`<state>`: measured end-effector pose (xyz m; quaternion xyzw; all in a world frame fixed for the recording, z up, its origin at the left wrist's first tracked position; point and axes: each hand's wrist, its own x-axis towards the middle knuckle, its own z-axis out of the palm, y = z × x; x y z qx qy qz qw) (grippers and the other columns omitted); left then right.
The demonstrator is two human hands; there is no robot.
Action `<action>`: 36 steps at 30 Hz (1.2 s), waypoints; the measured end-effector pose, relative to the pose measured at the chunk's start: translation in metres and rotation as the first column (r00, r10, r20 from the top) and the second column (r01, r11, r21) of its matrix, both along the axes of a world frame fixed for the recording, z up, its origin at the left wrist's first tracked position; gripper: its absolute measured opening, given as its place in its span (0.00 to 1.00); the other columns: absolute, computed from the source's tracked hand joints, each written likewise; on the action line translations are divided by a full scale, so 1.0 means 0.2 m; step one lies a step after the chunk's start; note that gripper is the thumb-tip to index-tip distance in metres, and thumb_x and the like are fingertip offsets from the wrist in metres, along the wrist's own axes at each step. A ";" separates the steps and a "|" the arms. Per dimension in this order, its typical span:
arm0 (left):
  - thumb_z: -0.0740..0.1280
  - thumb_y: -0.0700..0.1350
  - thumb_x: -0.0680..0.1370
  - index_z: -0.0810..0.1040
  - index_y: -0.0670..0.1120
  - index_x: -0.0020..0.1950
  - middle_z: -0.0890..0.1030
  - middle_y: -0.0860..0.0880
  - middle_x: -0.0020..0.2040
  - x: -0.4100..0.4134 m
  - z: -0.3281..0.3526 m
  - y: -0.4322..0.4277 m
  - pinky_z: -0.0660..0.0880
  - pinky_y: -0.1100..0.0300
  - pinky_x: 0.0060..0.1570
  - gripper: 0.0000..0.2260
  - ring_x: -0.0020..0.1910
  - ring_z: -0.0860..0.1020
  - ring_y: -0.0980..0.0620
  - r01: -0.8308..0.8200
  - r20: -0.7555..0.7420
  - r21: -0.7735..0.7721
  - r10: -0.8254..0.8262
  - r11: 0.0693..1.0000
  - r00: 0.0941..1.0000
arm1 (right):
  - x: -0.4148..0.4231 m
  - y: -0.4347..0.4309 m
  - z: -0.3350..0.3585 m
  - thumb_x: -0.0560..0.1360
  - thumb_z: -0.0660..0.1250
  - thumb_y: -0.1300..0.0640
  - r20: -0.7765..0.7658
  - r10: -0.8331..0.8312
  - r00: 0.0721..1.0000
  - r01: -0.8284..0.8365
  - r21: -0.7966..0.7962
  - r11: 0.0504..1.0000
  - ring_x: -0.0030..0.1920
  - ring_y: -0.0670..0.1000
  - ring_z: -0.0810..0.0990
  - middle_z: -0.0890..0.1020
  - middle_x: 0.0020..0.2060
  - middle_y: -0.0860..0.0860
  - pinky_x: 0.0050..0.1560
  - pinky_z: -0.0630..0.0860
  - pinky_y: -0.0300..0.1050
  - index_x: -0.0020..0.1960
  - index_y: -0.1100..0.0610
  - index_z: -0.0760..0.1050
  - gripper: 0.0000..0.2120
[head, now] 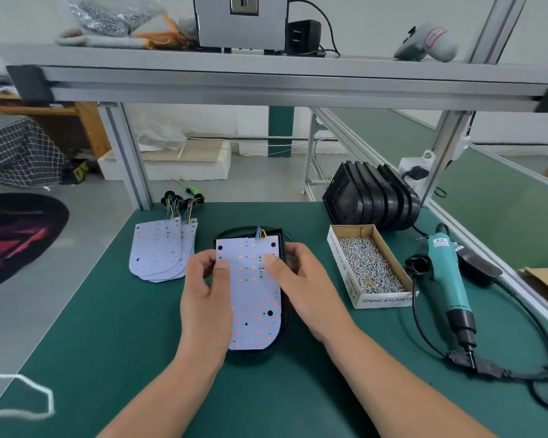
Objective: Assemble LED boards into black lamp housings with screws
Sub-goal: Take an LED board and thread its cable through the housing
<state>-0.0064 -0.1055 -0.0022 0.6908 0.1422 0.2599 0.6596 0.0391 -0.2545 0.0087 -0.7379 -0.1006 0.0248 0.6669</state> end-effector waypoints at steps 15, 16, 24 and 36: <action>0.69 0.49 0.79 0.84 0.53 0.60 0.87 0.46 0.60 -0.01 0.02 0.02 0.78 0.36 0.66 0.11 0.60 0.85 0.42 0.382 -0.033 -0.253 -0.402 0.889 0.915 | 0.04 -0.07 0.03 0.72 0.70 0.43 -0.017 -0.082 0.996 0.082 -0.005 0.997 0.41 0.47 0.77 0.79 0.41 0.48 0.47 0.75 0.51 0.50 0.52 0.76 0.14; 0.69 0.49 0.79 0.84 0.54 0.61 0.87 0.47 0.60 -0.01 0.01 0.03 0.78 0.36 0.66 0.11 0.61 0.85 0.43 0.394 -0.024 -0.259 -0.413 0.882 0.910 | 0.05 -0.07 0.04 0.71 0.70 0.44 -0.020 -0.085 0.996 0.085 -0.008 0.996 0.40 0.47 0.76 0.79 0.40 0.47 0.46 0.75 0.50 0.50 0.52 0.76 0.14; 0.70 0.48 0.80 0.78 0.55 0.68 0.85 0.48 0.64 -0.01 0.01 0.02 0.76 0.38 0.68 0.16 0.64 0.83 0.43 0.464 0.012 -0.264 -0.478 0.845 0.878 | 0.05 -0.10 0.06 0.74 0.74 0.48 -0.005 0.028 1.000 -0.028 0.101 0.995 0.50 0.49 0.86 0.87 0.50 0.46 0.55 0.82 0.50 0.53 0.49 0.80 0.10; 0.72 0.36 0.80 0.68 0.51 0.79 0.79 0.45 0.73 -0.04 0.02 0.06 0.71 0.39 0.73 0.29 0.73 0.77 0.41 0.723 -0.053 -0.210 -0.746 0.658 0.664 | 0.07 -0.18 0.13 0.80 0.75 0.56 0.031 0.018 0.999 -0.019 0.049 0.999 0.54 0.50 0.87 0.89 0.52 0.48 0.54 0.81 0.46 0.57 0.54 0.83 0.07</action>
